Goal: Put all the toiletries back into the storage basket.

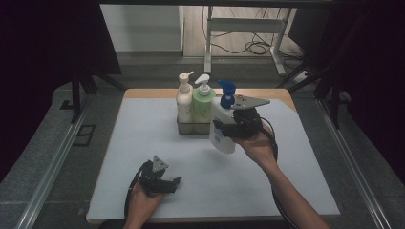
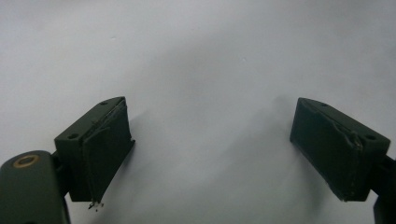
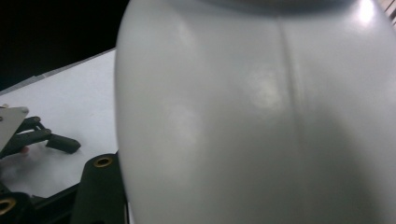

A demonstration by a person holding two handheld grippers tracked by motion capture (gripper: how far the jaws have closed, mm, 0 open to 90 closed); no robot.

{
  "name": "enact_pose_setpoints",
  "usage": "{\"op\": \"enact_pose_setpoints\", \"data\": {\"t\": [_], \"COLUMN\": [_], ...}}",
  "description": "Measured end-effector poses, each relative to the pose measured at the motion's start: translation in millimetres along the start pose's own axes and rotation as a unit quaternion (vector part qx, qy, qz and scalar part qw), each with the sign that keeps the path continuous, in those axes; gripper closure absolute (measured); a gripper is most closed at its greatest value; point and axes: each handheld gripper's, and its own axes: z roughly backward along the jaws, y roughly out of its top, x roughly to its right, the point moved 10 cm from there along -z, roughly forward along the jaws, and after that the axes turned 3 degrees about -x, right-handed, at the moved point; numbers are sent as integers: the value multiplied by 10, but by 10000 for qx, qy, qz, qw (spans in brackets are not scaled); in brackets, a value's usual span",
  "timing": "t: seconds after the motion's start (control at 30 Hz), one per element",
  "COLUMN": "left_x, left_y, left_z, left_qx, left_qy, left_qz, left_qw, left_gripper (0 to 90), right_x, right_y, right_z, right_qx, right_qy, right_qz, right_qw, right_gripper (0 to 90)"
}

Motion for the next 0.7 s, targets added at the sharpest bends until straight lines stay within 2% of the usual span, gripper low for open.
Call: {"op": "enact_pose_setpoints", "data": {"t": [0.47, 0.7], "left_x": [0, 0], "left_y": [0, 0], "left_z": [1, 1], "left_qx": [-2, -1], "left_qy": [1, 1], "left_qz": [0, 1], "left_qw": [10000, 10000], "left_gripper": [122, 123], "right_x": [317, 445], "right_y": [60, 105], "right_z": [40, -2], "right_qx": [-21, -21], "right_qy": [-285, -398], "right_qz": [-132, -188], "right_qw": [9995, 9990], "right_gripper": [385, 385]}}
